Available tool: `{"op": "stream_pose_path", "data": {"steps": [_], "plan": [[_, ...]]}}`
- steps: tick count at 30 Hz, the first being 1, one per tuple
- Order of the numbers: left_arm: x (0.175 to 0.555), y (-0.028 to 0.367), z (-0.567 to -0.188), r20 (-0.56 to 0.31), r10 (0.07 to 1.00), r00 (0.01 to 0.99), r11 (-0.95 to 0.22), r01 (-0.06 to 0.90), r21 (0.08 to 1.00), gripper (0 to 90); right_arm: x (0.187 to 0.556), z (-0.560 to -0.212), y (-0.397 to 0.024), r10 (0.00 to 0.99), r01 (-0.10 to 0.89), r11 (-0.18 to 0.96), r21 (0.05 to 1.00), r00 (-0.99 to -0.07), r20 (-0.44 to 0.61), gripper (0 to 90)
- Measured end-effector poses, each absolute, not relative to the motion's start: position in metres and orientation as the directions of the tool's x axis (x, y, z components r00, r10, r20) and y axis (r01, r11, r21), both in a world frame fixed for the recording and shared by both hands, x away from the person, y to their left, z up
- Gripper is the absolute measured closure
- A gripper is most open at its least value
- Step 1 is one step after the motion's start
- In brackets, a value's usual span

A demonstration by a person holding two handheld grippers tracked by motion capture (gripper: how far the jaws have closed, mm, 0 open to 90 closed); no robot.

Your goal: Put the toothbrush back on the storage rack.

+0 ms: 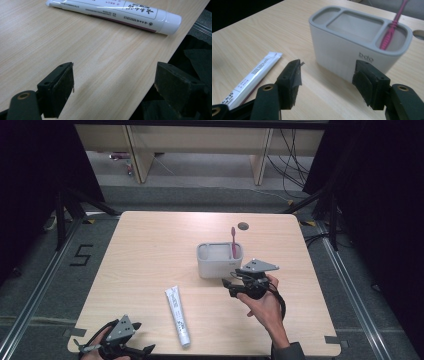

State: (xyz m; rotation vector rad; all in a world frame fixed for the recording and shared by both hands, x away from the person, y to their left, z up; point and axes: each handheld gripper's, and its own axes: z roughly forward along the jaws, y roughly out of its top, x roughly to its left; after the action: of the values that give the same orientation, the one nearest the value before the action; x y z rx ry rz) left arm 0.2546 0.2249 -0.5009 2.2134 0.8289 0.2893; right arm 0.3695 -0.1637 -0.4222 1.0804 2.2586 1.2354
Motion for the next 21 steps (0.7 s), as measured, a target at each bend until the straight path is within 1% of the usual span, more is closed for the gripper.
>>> {"op": "stream_pose_path", "data": {"steps": [1, 2, 4, 5, 6, 9, 10, 11, 13, 14, 16, 17, 19, 20, 21], "plan": [[0.254, 0.225, -0.501, -0.045, 0.645, 0.763, -0.513, 0.476, 0.715, 15.5, 0.368, -0.425, -0.165, 0.757, 0.447, 0.33, 0.831, -0.651, 0.049, 38.1], [0.254, 0.224, -0.501, -0.063, 0.648, 0.759, -0.495, 0.482, 0.723, 15.5, 0.364, -0.427, -0.165, 0.764, 0.469, 0.301, 0.831, -0.64, 0.084, 38.1], [0.255, 0.223, -0.501, -0.066, 0.648, 0.759, -0.494, 0.484, 0.723, 15.5, 0.362, -0.43, -0.169, 0.76, 0.444, 0.319, 0.837, -0.648, 0.054, 37.9], [0.255, 0.223, -0.501, -0.064, 0.651, 0.756, -0.491, 0.485, 0.723, 15.5, 0.359, -0.431, -0.169, 0.764, 0.463, 0.292, 0.837, -0.639, 0.087, 37.7], [0.255, 0.223, -0.5, -0.064, 0.651, 0.756, -0.492, 0.485, 0.723, 15.5, 0.356, -0.432, -0.17, 0.768, 0.467, 0.285, 0.837, -0.633, 0.091, 37.5], [0.256, 0.222, -0.5, -0.069, 0.651, 0.756, -0.488, 0.487, 0.725, 15.5, 0.35, -0.438, -0.174, 0.767, 0.462, 0.292, 0.837, -0.636, 0.083, 36.5], [0.257, 0.223, -0.5, -0.049, 0.649, 0.759, -0.507, 0.48, 0.716, 15.5, 0.35, -0.438, -0.174, 0.767, 0.462, 0.292, 0.837, -0.636, 0.083, 36.5], [0.256, 0.223, -0.5, -0.056, 0.651, 0.757, -0.5, 0.484, 0.718, 15.5, 0.349, -0.44, -0.175, 0.769, 0.476, 0.285, 0.832, -0.632, 0.098, 35.7], [0.257, 0.223, -0.5, -0.056, 0.654, 0.755, -0.499, 0.486, 0.717, 15.5, 0.347, -0.443, -0.179, 0.773, 0.473, 0.311, 0.824, -0.63, 0.07, 34.6], [0.257, 0.223, -0.501, -0.062, 0.655, 0.753, -0.495, 0.489, 0.719, 15.5, 0.344, -0.448, -0.181, 0.77, 0.5, 0.294, 0.815, -0.629, 0.108, 33.8], [0.256, 0.223, -0.501, -0.065, 0.659, 0.749, -0.489, 0.493, 0.719, 15.5, 0.343, -0.449, -0.183, 0.775, 0.499, 0.296, 0.815, -0.624, 0.101, 33.7], [0.257, 0.224, -0.501, -0.06, 0.657, 0.752, -0.497, 0.492, 0.715, 15.5, 0.341, -0.451, -0.185, 0.778, 0.513, 0.277, 0.812, -0.616, 0.124, 33.5], [0.256, 0.223, -0.502, -0.068, 0.662, 0.746, -0.486, 0.497, 0.719, 15.5, 0.339, -0.453, -0.189, 0.778, 0.499, 0.297, 0.814, -0.621, 0.097, 33.4], [0.256, 0.223, -0.502, -0.068, 0.663, 0.746, -0.486, 0.498, 0.718, 15.5, 0.337, -0.454, -0.189, 0.784, 0.506, 0.269, 0.819, -0.609, 0.119, 33.4], [0.256, 0.224, -0.502, -0.065, 0.66, 0.748, -0.493, 0.496, 0.715, 15.5, 0.335, -0.455, -0.192, 0.783, 0.511, 0.272, 0.815, -0.61, 0.12, 33.3]]}}
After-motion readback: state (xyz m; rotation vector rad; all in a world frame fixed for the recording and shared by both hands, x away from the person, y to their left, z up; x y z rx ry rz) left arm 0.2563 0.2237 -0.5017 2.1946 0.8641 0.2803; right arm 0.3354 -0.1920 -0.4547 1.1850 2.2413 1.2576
